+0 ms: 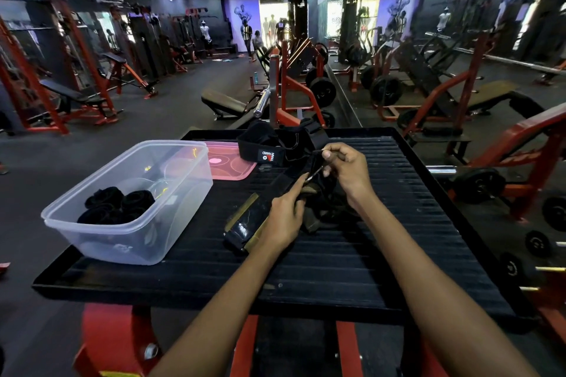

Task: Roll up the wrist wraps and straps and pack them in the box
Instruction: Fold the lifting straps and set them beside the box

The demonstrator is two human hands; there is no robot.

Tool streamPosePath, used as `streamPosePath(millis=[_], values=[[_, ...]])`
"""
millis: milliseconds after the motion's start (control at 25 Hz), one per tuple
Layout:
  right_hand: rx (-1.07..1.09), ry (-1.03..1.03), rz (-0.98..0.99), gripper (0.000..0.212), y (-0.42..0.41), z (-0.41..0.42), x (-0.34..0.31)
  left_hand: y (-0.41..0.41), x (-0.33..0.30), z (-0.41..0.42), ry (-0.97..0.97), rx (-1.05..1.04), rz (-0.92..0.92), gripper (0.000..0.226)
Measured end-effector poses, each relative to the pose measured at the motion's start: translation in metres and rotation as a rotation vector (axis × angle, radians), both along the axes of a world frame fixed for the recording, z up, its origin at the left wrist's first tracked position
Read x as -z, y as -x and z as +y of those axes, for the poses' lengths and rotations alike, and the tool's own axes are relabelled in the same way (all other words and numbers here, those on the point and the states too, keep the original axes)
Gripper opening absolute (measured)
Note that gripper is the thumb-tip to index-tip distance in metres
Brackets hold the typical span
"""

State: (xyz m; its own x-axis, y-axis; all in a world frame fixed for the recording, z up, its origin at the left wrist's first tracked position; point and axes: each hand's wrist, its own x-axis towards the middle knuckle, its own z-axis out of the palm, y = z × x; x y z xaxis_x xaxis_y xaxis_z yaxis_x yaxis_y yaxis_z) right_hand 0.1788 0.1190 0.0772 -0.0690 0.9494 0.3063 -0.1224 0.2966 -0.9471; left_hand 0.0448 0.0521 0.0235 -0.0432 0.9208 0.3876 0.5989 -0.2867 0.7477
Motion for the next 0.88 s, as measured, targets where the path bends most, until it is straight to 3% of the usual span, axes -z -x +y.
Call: streamPosePath(millis=[240,440,560,640,720,880], values=[[0.033,0.017,-0.325,0.025,0.015,0.034,-0.006,0.005,0.001,0.004,0.103,-0.003,-0.017,0.052],[0.028,0.182,-0.477,0.019,0.013,0.043,-0.003,0.007,0.005,0.007,0.170,0.010,-0.050,0.049],[0.098,0.039,-0.665,0.025,0.003,0.024,-0.015,0.006,0.007,0.011,0.170,-0.049,-0.096,0.048],[-0.072,-0.004,-0.850,0.034,-0.003,0.000,-0.019,0.007,0.006,0.013,0.173,-0.073,-0.110,0.048],[-0.232,0.019,-0.932,0.028,-0.006,-0.020,-0.015,0.006,0.004,0.012,0.169,-0.073,-0.107,0.048],[-0.056,-0.179,-1.042,0.027,-0.014,-0.028,-0.011,0.005,0.002,0.010,0.175,-0.071,-0.117,0.044]])
